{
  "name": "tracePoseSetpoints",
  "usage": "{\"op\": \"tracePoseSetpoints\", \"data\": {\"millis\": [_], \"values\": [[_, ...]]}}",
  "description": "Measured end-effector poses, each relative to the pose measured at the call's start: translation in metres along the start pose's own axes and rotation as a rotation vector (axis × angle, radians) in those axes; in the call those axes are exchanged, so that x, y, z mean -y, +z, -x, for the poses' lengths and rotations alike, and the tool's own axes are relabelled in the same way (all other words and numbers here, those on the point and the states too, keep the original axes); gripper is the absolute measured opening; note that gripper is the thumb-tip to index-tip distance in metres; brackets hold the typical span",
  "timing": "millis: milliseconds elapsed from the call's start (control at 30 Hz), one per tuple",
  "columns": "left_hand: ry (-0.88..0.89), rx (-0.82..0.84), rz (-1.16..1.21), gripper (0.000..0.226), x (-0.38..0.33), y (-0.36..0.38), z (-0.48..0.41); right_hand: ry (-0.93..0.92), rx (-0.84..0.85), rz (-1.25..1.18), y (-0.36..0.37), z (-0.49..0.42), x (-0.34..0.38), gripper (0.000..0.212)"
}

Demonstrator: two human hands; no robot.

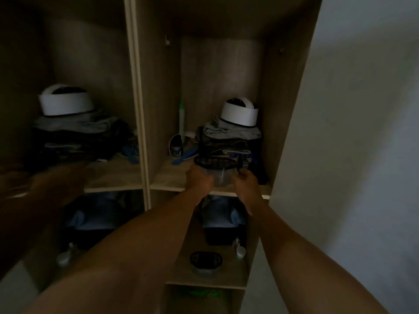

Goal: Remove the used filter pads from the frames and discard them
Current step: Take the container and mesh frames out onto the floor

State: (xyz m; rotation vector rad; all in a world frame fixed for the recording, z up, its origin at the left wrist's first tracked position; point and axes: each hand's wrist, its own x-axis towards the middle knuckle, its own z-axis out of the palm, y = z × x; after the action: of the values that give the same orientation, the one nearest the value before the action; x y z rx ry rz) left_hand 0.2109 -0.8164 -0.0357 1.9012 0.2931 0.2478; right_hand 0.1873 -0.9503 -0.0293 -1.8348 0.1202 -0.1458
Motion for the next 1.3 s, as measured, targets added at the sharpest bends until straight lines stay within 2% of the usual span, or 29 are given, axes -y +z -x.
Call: {"op": "tracePoseSetpoints", "data": {"millis": [133, 300, 400, 533, 700, 733, 833, 933, 1100, 1300], "values": [[-0.106, -0.077, 0.077, 0.073, 0.002, 0.009, -0.033, 0.009, 0.005, 0.008, 0.012, -0.033, -0.002, 0.035], [-0.251, -0.031, 0.226, 0.071, -0.001, 0.011, -0.057, 0.038, 0.042, -0.055, 0.017, -0.048, 0.001, 0.043], [-0.265, 0.001, 0.282, 0.058, 0.000, 0.013, -0.062, 0.055, 0.060, -0.089, 0.018, -0.047, 0.003, 0.040], [-0.244, -0.023, 0.245, 0.066, 0.005, 0.009, -0.050, 0.000, 0.041, -0.153, 0.017, -0.031, -0.003, 0.039], [-0.178, -0.060, 0.253, 0.057, -0.002, -0.001, -0.005, -0.040, -0.012, -0.178, 0.005, 0.006, 0.003, 0.024], [-0.160, -0.061, 0.256, 0.055, -0.004, -0.003, 0.004, -0.053, -0.009, -0.182, 0.002, 0.012, 0.003, 0.025], [-0.118, -0.044, 0.286, 0.051, -0.012, -0.012, 0.041, -0.093, -0.031, -0.225, -0.012, 0.046, 0.005, 0.047], [-0.095, -0.040, 0.327, 0.052, -0.013, -0.024, 0.088, -0.114, -0.038, -0.259, -0.026, 0.095, 0.009, 0.027], [-0.075, -0.036, 0.335, 0.050, 0.002, -0.044, 0.170, -0.099, -0.143, -0.192, -0.041, 0.169, -0.002, 0.044], [-0.163, 0.048, 0.161, 0.070, 0.059, -0.055, 0.265, -0.002, -0.212, -0.173, -0.050, 0.265, -0.041, 0.035]]}}
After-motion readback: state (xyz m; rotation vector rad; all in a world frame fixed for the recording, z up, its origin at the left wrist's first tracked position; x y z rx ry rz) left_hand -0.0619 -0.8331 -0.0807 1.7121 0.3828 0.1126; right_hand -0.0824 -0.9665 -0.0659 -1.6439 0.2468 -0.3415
